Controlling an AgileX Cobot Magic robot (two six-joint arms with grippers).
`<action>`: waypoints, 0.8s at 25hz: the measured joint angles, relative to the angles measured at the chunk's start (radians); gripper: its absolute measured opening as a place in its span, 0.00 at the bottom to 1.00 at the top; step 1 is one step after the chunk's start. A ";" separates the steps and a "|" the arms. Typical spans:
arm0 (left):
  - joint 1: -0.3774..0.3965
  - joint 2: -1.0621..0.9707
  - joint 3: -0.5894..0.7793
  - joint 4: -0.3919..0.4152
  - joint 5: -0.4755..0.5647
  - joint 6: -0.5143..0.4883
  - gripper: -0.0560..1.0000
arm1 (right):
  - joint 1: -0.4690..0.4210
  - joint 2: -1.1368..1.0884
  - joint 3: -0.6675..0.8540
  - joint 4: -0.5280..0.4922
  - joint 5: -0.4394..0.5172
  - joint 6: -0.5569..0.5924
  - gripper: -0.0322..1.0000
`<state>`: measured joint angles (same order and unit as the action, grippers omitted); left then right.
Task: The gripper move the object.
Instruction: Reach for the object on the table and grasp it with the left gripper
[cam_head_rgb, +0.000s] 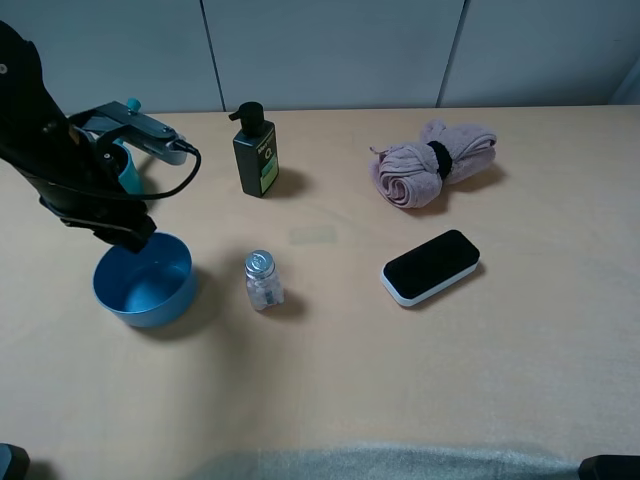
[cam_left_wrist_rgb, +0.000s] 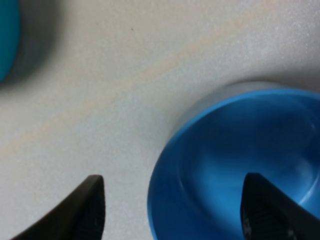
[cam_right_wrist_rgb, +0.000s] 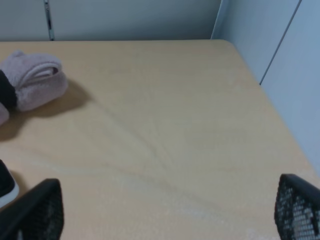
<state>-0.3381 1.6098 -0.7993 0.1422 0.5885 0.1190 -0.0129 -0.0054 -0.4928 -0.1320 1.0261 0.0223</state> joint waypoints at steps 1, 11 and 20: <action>0.000 0.000 0.000 0.000 0.000 0.000 0.67 | 0.000 0.000 0.000 0.000 0.000 0.000 0.65; 0.000 0.089 0.000 -0.007 -0.015 -0.001 0.67 | 0.000 0.000 0.000 0.000 0.000 0.000 0.65; 0.000 0.130 0.000 -0.011 -0.038 -0.004 0.67 | 0.000 0.000 0.000 0.000 0.000 0.000 0.65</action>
<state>-0.3381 1.7395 -0.7993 0.1314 0.5505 0.1152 -0.0129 -0.0054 -0.4928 -0.1320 1.0261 0.0223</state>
